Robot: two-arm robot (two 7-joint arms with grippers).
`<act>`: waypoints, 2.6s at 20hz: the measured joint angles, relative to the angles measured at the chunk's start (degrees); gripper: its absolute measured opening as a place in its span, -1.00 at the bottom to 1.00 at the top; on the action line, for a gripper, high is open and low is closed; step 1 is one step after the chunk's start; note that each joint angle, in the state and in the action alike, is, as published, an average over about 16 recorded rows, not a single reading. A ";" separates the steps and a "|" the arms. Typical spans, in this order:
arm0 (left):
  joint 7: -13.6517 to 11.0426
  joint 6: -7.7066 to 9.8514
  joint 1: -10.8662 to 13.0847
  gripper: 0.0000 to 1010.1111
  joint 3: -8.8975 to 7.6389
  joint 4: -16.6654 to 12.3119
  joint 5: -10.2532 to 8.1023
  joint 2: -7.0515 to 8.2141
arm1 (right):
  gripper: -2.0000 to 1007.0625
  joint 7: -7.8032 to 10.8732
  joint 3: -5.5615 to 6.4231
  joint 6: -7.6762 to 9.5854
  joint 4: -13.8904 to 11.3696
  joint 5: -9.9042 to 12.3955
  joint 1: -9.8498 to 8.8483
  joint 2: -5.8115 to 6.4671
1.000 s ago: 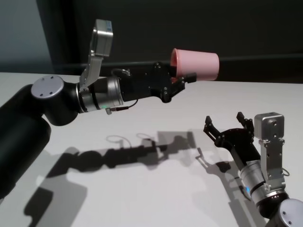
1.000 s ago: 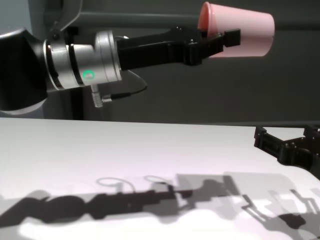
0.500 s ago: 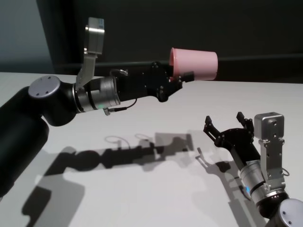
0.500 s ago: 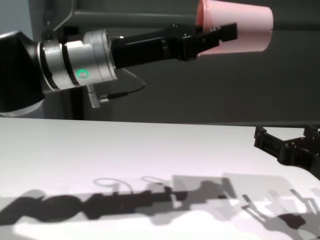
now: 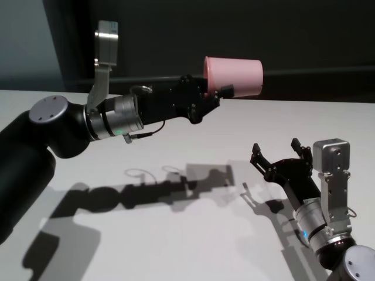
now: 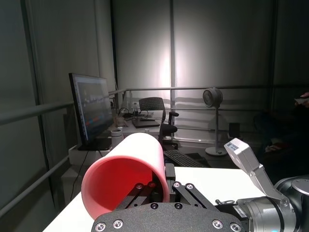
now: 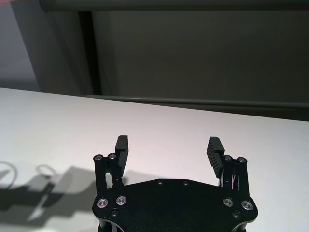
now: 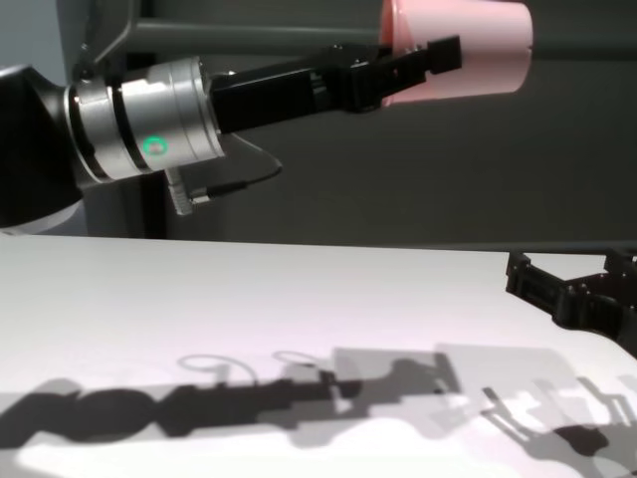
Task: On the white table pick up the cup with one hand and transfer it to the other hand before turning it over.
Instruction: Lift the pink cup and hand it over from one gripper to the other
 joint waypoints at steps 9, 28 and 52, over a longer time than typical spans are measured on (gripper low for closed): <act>0.07 -0.03 0.29 -0.91 0.05 -0.30 -0.40 0.51 | 0.99 0.00 0.00 0.00 0.00 0.00 0.00 0.00; 0.32 -0.31 0.53 -0.91 0.30 -0.76 -0.06 0.89 | 0.99 0.00 0.00 0.00 0.00 0.00 0.00 0.00; 0.35 -0.25 0.51 -0.91 0.22 -0.73 0.01 0.83 | 0.99 1.56 1.55 0.08 -0.10 2.26 -0.40 -0.95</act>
